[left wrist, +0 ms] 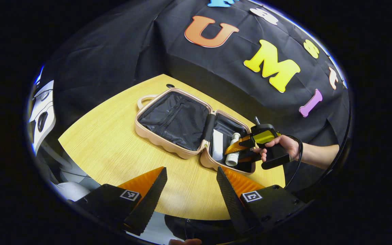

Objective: First open the suitcase, pack the skin care products into it, and then close the suitcase.

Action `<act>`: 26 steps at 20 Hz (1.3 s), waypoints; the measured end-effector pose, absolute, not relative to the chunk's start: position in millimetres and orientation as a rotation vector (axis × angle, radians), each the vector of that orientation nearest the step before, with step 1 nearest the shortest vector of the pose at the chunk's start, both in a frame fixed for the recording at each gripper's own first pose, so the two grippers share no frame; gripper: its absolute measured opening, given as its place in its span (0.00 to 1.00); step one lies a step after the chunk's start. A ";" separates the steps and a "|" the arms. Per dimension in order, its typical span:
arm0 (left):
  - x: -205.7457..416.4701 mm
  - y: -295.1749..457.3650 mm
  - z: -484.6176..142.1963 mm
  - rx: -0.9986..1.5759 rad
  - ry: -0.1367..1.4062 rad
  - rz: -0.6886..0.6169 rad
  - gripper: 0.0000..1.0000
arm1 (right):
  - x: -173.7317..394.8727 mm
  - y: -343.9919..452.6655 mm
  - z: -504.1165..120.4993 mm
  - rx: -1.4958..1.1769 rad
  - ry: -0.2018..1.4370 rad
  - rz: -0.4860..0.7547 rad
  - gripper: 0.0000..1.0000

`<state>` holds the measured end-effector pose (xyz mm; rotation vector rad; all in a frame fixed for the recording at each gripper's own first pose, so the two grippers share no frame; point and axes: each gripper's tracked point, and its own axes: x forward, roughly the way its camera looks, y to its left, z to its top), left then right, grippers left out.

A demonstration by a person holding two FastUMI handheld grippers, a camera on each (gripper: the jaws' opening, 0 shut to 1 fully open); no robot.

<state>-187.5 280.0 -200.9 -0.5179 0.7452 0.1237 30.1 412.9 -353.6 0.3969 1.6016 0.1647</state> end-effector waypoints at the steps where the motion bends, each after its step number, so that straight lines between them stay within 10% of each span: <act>1: -186.8 278.7 -199.5 -0.511 0.744 0.119 0.94 | 29.3 414.2 -353.5 0.387 1.600 0.159 0.48; 12: -174.2 290.7 -191.6 -0.546 0.692 0.143 0.94 | 28.3 390.9 -315.4 0.340 1.510 0.159 0.65; 26: -116.8 403.2 -218.3 -0.692 0.512 0.116 0.93 | -0.8 356.5 -114.9 0.162 0.793 0.682 0.73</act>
